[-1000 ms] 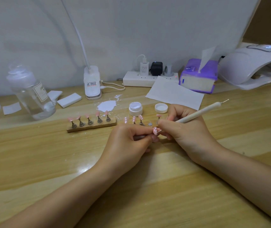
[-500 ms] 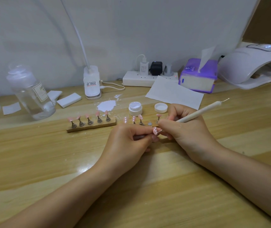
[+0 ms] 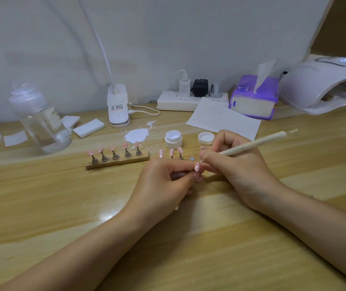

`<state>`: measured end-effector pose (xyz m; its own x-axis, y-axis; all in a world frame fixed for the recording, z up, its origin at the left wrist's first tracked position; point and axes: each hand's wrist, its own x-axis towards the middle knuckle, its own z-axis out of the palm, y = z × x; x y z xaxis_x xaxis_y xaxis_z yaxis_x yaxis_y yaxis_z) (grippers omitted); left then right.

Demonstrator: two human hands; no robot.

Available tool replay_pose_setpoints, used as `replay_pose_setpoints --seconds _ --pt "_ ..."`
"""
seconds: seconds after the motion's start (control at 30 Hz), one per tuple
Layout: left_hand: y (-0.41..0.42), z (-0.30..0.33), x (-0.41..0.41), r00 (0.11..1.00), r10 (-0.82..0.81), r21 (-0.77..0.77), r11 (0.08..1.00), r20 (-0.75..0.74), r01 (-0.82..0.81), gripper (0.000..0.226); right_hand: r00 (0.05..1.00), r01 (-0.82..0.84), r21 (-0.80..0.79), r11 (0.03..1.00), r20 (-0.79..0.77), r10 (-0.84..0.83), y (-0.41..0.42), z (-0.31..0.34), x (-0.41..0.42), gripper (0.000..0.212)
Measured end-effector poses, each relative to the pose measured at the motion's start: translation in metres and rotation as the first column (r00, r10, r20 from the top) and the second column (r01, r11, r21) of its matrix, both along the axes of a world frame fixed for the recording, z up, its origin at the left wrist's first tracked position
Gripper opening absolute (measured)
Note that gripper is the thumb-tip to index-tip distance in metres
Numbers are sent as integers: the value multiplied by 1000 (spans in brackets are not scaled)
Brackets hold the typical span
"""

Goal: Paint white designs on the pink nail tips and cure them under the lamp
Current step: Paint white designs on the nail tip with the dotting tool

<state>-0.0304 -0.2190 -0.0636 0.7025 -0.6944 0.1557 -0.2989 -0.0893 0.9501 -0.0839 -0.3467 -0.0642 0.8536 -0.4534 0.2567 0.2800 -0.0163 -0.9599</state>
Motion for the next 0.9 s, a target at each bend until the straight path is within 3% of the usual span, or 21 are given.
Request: replay_pose_setpoints --seconds 0.17,0.37,0.7,0.9 --pt "0 0 0 1000 -1 18 1000 23 0 44 999 -48 -26 999 21 48 2 0 -2 40" --pt "1 -1 1 999 -3 15 1000 40 3 50 1000 20 -107 994 3 -19 1 -1 0 38" --pt "0 -3 2 999 -7 9 1000 38 6 40 1000 -4 -148 989 -2 4 3 1 -1 40" --pt "0 -2 2 1000 -9 9 1000 20 9 48 1000 1 -149 989 -9 -2 3 2 -2 40"
